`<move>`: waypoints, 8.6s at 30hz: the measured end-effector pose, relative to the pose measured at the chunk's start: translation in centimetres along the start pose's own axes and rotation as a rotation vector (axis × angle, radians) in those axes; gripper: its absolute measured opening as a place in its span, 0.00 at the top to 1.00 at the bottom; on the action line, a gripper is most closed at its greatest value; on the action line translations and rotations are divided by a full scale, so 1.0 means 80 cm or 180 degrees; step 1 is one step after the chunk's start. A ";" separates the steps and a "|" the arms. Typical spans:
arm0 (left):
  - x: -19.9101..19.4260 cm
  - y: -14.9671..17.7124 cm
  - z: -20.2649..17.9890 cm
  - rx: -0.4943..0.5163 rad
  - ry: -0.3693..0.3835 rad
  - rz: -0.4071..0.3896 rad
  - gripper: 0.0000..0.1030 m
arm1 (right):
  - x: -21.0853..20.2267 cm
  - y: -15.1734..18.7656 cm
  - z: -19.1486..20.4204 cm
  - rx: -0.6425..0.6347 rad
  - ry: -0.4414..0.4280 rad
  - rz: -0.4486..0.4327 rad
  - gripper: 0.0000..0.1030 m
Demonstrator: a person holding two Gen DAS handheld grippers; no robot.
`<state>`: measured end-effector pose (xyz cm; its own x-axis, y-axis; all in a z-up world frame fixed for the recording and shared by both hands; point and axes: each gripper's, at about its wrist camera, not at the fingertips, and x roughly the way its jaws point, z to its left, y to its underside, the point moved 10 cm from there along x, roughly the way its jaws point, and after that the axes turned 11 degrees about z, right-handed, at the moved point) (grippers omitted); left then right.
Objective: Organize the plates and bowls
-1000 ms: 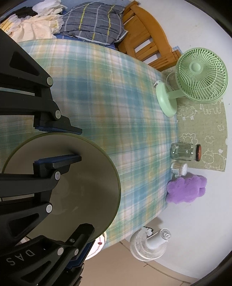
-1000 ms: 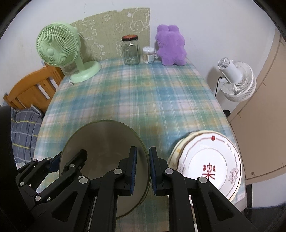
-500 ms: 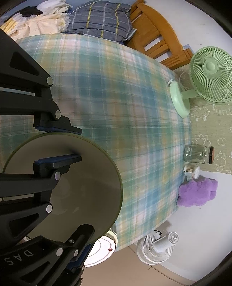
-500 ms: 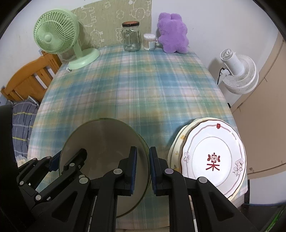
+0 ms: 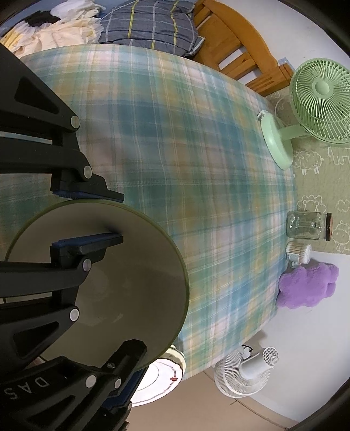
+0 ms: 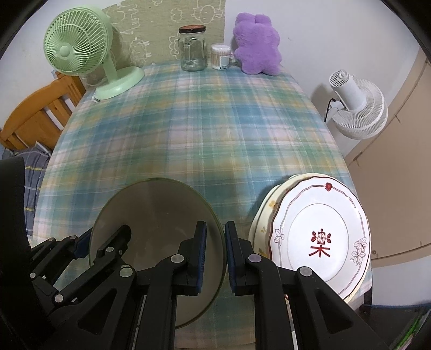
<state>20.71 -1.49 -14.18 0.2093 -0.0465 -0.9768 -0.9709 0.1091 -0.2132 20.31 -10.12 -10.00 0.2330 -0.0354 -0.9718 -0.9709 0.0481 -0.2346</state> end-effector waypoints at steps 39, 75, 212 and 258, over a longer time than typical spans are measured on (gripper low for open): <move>-0.011 0.014 -0.011 0.0250 0.0077 -0.0036 0.51 | 0.007 0.013 -0.011 0.0418 -0.0194 -0.0263 0.38; 0.033 0.026 0.000 -0.0454 0.0531 0.0280 0.27 | 0.072 0.010 -0.005 0.0114 -0.0938 0.0410 0.37; 0.011 0.003 -0.265 -0.0403 0.0595 0.0269 0.47 | 0.048 0.003 -0.242 -0.0186 -0.1174 0.0621 0.61; -0.116 0.061 -0.012 -0.0144 -0.0043 -0.1456 0.11 | -0.106 0.051 -0.054 -0.0010 -0.0170 -0.1261 0.15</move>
<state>13.88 -1.49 -6.13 0.6188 -0.0667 -0.7827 -0.7824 0.0369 -0.6217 14.12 -13.97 -2.63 0.5920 0.0013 -0.8059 -0.8054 0.0380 -0.5916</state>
